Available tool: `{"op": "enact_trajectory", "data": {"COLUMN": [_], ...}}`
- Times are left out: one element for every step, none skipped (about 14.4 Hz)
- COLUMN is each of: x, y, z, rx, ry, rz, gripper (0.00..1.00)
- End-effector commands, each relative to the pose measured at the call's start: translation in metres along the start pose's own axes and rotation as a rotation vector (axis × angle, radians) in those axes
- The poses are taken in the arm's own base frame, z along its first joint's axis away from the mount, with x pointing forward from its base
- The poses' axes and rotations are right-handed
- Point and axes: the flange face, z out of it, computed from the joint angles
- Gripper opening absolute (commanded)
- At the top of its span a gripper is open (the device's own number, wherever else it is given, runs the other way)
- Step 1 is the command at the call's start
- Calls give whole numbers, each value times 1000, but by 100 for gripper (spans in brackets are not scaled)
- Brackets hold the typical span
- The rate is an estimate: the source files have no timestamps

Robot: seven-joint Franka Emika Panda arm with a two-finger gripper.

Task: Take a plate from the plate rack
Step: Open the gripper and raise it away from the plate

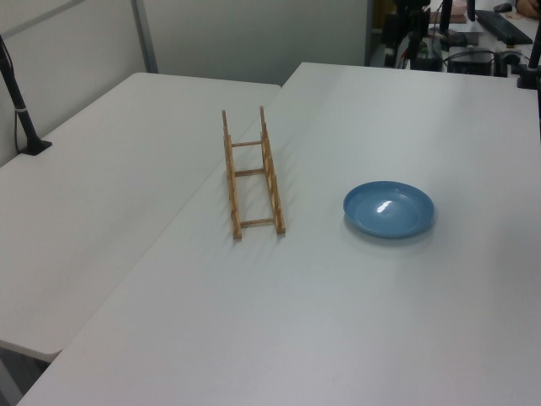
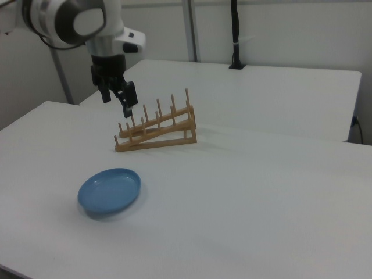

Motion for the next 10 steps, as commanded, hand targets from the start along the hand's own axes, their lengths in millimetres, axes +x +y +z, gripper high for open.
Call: {"op": "enact_trajectory", "data": {"x": [-13,-10,-5,-1,2,3,3,4,4,6], "y": [14,17,24,29,35,40,41,39,35,31], "z": [-25,-27,-32,-34,-35,-37,-38,-37,-36,-35], "rx": [-96,-113,-112,-112,-117,-125,-129,-128,-127,-124], "ry": [42,62,97,122,135,143,145,143,144,144], "rz": [-28,-86,-120,-133,-137,-137,-136,-141,-145,-142], "gripper": [100,100,100,100,100,100,100,100,100,100]}}
